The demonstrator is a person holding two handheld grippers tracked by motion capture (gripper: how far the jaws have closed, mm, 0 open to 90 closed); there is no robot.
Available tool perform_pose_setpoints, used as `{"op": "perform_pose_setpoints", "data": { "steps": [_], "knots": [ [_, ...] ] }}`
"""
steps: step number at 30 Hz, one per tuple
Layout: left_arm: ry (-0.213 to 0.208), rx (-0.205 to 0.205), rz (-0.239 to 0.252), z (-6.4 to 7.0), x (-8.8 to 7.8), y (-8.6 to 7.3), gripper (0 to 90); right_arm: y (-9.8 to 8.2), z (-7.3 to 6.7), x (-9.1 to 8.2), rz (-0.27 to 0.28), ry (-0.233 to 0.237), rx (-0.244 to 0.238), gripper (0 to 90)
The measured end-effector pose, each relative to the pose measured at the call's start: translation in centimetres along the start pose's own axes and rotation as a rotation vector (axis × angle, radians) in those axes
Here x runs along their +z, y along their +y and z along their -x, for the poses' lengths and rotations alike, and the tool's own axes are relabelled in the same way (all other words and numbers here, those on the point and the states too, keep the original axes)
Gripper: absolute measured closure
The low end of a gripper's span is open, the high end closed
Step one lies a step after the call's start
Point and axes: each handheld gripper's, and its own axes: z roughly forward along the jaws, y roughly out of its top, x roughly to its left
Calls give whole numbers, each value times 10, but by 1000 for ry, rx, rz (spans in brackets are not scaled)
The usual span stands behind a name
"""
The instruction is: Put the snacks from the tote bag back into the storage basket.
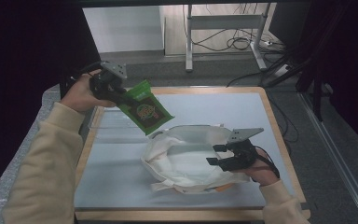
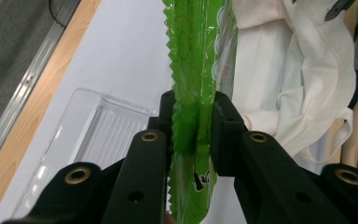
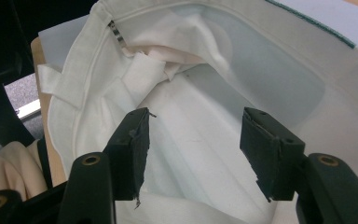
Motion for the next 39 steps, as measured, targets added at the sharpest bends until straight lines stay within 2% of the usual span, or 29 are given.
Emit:
{"op": "perform_pose_setpoints", "data": {
  "steps": [9, 15, 22, 25, 30, 39],
  "knots": [
    [12, 1, -3, -12, -6, -2, 784, 0, 0, -1, 2, -3, 1, 419],
    [14, -20, -16, -28, -3, -7, 784, -1, 0, -1, 2, -5, 1, 418],
    [24, -47, -34, -52, 5, -14, 784, 0, 0, -1, 4, -16, 1, 418],
    [23, -57, -29, -60, 8, -16, 785, -1, 0, 0, 3, -18, 3, 418],
    [34, -68, -57, -72, 16, -21, 785, -2, 1, 1, -1, -24, 7, 416],
    [30, -95, -62, -96, 32, -30, 785, -1, -1, 1, 0, -30, 4, 416]
  ]
}}
